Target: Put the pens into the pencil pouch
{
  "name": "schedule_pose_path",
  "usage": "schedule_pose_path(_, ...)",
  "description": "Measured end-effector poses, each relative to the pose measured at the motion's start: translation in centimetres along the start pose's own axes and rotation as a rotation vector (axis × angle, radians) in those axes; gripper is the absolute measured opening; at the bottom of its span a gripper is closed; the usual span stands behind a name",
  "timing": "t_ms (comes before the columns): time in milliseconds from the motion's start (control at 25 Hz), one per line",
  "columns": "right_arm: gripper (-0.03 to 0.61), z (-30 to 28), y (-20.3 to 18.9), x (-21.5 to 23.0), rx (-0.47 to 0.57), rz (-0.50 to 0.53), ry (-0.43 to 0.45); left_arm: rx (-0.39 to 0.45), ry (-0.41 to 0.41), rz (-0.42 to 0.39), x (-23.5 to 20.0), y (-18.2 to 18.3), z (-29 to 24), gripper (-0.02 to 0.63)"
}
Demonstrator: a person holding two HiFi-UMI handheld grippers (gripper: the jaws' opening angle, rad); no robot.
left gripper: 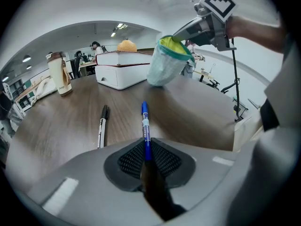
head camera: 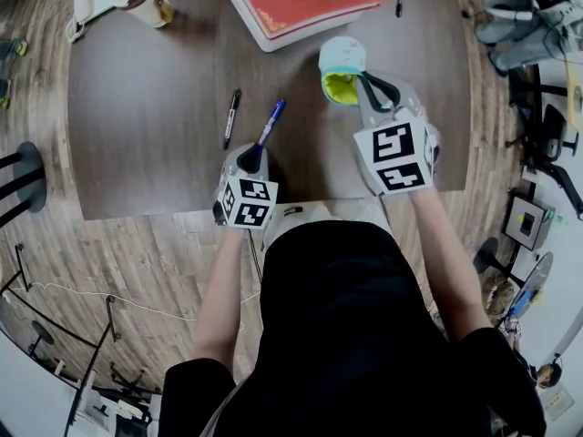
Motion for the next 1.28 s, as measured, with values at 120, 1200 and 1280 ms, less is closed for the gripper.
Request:
schedule_pose_path(120,0.025,-0.2,0.1,0.0,0.001,-0.001,0.0,0.008,-0.006,0.006,-0.1,0.2,0.2,0.034)
schedule_pose_path(1200,0.025,-0.3,0.6,-0.4,0.027,-0.025,0.001,0.225,-0.044,0.015,1.5,5.7,8.4,0.034)
schedule_pose_path(1280,0.025,-0.2,0.5,-0.5,0.029,-0.028,0.0,0.251,-0.04,0.011,1.6,6.1,9.2,0.034)
Point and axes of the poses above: the fingertips, and each gripper's own axes: z backward along the fingers, x to its right, y out of its top, the point moved 7 cm from there along z, backward along the fingers, and after that the axes turned 7 degrees about -x, right-handed, at the moved point
